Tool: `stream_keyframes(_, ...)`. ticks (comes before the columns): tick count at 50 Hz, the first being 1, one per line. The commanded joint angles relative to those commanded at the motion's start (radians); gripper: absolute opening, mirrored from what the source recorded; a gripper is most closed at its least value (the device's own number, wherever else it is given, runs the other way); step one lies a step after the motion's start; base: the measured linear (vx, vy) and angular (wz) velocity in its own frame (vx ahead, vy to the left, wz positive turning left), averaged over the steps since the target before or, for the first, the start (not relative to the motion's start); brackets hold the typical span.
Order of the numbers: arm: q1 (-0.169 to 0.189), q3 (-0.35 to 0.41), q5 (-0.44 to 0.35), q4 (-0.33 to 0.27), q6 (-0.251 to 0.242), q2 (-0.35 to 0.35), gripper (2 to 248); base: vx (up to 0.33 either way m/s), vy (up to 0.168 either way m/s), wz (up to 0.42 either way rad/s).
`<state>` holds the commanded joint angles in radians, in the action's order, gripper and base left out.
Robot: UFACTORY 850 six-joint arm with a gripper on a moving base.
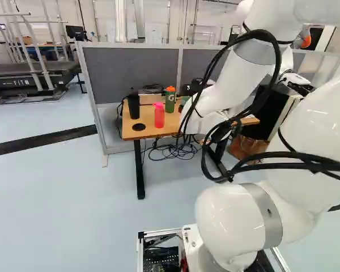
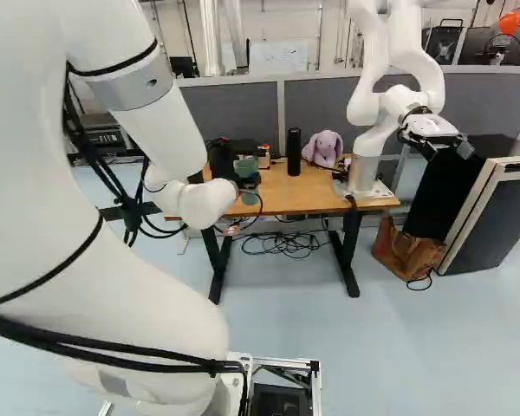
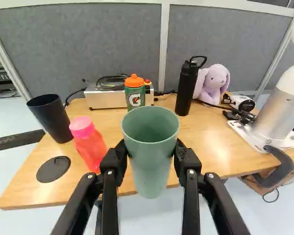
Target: Place the green cup on the table
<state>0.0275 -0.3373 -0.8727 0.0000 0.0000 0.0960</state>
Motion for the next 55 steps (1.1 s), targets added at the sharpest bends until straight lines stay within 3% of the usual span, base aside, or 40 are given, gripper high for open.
stream_keyframes(23,0.024,-0.125,0.000,0.000,0.000,-0.078,118,0.000,0.000,0.000)
stream_keyframes(55,0.053,-0.300,0.000,0.000,0.000,-0.269,118,0.000,0.000,0.000)
